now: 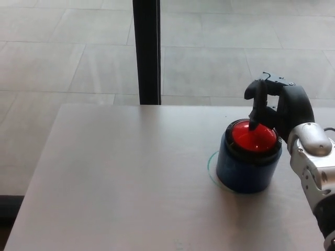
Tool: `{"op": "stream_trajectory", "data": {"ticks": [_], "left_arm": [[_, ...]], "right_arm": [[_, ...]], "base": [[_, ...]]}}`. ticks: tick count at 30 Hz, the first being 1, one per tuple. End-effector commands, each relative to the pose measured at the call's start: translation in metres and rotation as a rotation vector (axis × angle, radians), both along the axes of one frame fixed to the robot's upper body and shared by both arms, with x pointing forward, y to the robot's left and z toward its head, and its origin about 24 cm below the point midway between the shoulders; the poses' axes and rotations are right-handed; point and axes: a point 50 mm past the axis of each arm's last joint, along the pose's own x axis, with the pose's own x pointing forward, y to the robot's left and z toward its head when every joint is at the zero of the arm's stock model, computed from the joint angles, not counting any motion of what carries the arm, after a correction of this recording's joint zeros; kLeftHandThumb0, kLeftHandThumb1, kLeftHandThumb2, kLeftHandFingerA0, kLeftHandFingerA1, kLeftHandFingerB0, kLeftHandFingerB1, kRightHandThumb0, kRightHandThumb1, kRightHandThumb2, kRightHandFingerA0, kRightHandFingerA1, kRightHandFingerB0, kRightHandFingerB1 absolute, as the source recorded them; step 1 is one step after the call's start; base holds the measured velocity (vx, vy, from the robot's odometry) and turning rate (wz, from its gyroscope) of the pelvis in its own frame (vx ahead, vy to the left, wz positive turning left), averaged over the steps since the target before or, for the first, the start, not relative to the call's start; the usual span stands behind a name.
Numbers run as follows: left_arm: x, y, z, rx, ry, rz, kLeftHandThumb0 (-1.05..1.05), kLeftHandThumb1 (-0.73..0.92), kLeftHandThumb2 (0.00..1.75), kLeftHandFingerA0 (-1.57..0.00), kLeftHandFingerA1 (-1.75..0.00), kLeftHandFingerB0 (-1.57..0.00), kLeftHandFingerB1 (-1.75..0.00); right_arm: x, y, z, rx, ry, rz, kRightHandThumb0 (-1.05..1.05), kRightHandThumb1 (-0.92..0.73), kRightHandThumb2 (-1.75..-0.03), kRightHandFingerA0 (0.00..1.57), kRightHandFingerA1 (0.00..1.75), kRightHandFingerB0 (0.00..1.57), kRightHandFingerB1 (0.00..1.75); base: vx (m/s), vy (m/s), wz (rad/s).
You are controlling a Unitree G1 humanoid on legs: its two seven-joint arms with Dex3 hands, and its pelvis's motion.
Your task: The robot uses its right hand to press the red button kept in the middle of the desk
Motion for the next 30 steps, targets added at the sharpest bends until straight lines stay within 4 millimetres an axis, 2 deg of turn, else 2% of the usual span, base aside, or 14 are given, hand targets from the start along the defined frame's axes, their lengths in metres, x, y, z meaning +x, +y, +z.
{"op": "stream_trajectory", "data": {"ticks": [1,2,3,9,11,12,13,17,19,21,23,24,26,30], "left_arm": [[-0.002,0.004,0.003,0.001,0.004,-0.005,-0.53,0.79,1.19,-0.24,-0.91,0.0,-0.53],[-0.002,0.004,0.003,0.005,0.011,-0.004,-0.5,0.81,1.14,-0.23,-1.07,0.0,-0.52],[-0.002,0.004,0.003,0.012,0.019,-0.006,-0.49,0.74,1.27,-0.34,-0.85,0.0,-0.62],[-0.004,0.004,0.003,-0.004,-0.001,0.006,-0.51,0.72,1.3,-0.24,-0.79,0.0,-0.63],[-0.005,0.004,0.002,0.018,0.022,-0.005,-0.52,0.77,1.21,-0.4,-1.02,0.0,-0.52],[-0.005,0.004,0.002,0.008,0.013,0.004,-0.5,0.79,1.16,-0.17,-1.07,0.0,-0.56],[-0.006,0.005,0.002,-0.001,0.01,0.013,-0.51,0.73,1.26,-0.3,-0.84,0.0,-0.63],[-0.008,0.006,0.001,0.001,0.019,0.017,-0.48,0.81,1.14,-0.14,-1.02,0.0,-0.54],[-0.008,0.006,0.001,0.002,0.012,0.017,-0.51,0.8,1.16,-0.25,-0.95,0.0,-0.52],[-0.008,0.005,0.001,-0.005,0.008,0.021,-0.48,0.81,1.15,-0.1,-0.98,0.0,-0.49],[-0.01,0.005,-0.001,0.001,0.023,0.022,-0.48,0.74,1.27,-0.21,-0.78,0.0,-0.62],[-0.011,0.005,-0.002,-0.013,0.006,0.032,-0.48,0.79,1.16,-0.07,-1.02,0.0,-0.49],[-0.01,0.006,0.0,-0.002,0.019,0.026,-0.5,0.73,1.26,-0.31,-0.83,0.0,-0.62],[-0.011,0.007,0.001,0.018,0.032,0.005,-0.52,0.73,1.27,-0.36,-0.87,0.0,-0.63]], "right_arm": [[-0.012,-0.006,-0.043,-0.045,0.186,-0.029,-0.33,-0.59,-1.06,0.99,1.75,0.78,1.6],[-0.011,-0.004,-0.042,-0.039,0.182,-0.024,-0.34,-0.6,-1.06,0.99,1.75,0.78,1.6],[-0.008,0.001,-0.035,-0.018,0.161,-0.01,-0.34,-0.62,-1.07,0.97,1.75,0.73,1.61],[0.003,0.005,-0.003,0.043,0.078,-0.011,-0.35,-0.61,-1.07,0.97,1.75,0.61,1.69],[0.008,0.001,0.015,0.088,0.041,-0.026,-0.34,-0.48,-1.22,0.98,1.75,0.67,1.67],[0.01,-0.001,0.022,0.11,0.031,-0.032,-0.31,-0.44,-1.28,0.96,1.75,0.7,1.65],[0.015,-0.007,0.041,0.162,-0.001,-0.049,-0.3,-0.5,-1.21,0.96,1.75,0.76,1.57],[0.022,-0.023,0.078,0.281,-0.056,-0.126,-0.37,-0.68,-0.94,0.94,1.75,0.75,1.58],[0.023,-0.03,0.086,0.318,-0.071,-0.142,-0.38,-0.75,-0.87,0.98,1.75,0.68,1.69],[0.023,-0.045,0.1,0.391,-0.118,-0.171,-0.37,-0.52,-1.23,1.02,1.75,0.73,1.67],[0.022,-0.055,0.106,0.42,-0.136,-0.197,-0.35,-0.56,-1.21,1.02,1.75,0.73,1.69],[0.019,-0.067,0.116,0.42,-0.167,-0.235,-0.35,-0.52,-1.3,1.03,1.75,0.7,1.73],[0.016,-0.079,0.125,0.445,-0.187,-0.258,-0.37,-0.53,-1.27,0.99,1.75,0.66,1.68],[0.004,-0.114,0.14,0.481,-0.262,-0.309,-0.32,-0.46,-1.36,1.0,1.75,0.67,1.75]], "base": [[0.0,0.0,0.0],[0.0,0.0,0.0],[0.0,0.0,0.0],[0.0,0.0,0.0],[0.0,0.0,0.0],[0.0,0.0,0.0],[0.0,0.0,0.0],[0.0,0.0,0.0],[0.0,0.0,0.0],[0.0,0.0,0.0],[0.0,0.0,0.0],[0.0,0.0,0.0],[0.0,0.0,0.0],[0.0,0.0,0.0]]}}
